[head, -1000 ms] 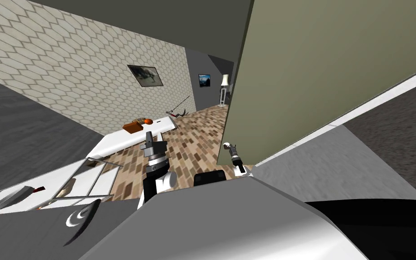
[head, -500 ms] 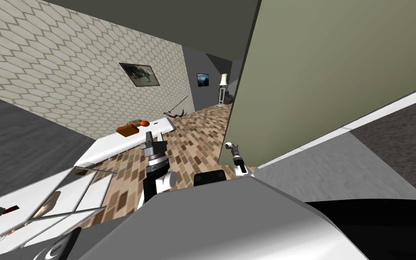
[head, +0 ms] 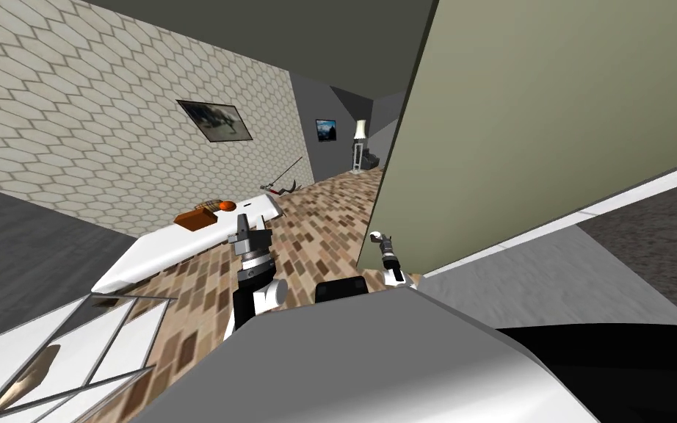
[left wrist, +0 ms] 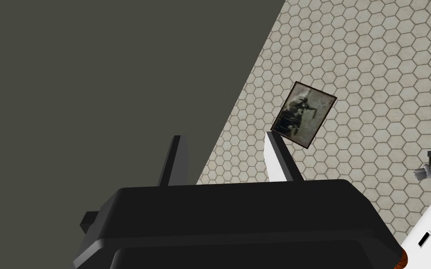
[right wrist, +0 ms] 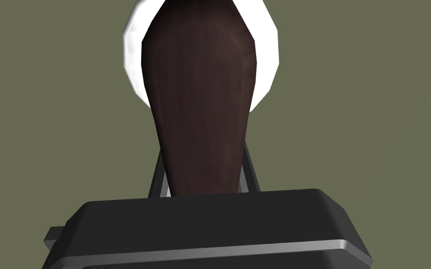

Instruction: Push the door open

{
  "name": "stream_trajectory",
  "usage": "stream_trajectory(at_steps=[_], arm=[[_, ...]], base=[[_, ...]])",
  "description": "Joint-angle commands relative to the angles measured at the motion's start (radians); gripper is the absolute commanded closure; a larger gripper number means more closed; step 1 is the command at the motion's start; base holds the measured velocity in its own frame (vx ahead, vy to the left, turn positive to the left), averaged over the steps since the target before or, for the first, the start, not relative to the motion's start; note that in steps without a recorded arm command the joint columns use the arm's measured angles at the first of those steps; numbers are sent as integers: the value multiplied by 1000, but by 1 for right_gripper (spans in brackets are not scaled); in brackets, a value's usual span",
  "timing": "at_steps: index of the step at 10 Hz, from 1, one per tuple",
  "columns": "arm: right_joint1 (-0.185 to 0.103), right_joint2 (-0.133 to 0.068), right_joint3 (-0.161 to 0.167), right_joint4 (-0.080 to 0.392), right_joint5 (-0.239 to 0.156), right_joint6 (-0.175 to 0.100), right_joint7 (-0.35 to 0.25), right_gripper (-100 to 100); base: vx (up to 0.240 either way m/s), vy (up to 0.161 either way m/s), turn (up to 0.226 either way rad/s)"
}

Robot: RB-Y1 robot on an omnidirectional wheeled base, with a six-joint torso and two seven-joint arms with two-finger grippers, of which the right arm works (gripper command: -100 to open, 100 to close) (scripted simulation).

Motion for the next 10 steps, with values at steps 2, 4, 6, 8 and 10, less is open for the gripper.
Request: stream_trajectory(at_steps=[2,4,6,8,10], arm=[[-3,0,-31,-7,-15,2,12,100],[-5,8,-53,-3,-26,3,20,100],[-6,15,-68,-1,-34,3,27,100],[1,11,-76,1,-37,4,28,100],[2,2,-106,1,-52,3,36,100]], base=[[193,65,-68],[196,70,-73],[189,66,-64],[126,21,-42],[206,29,-64]])
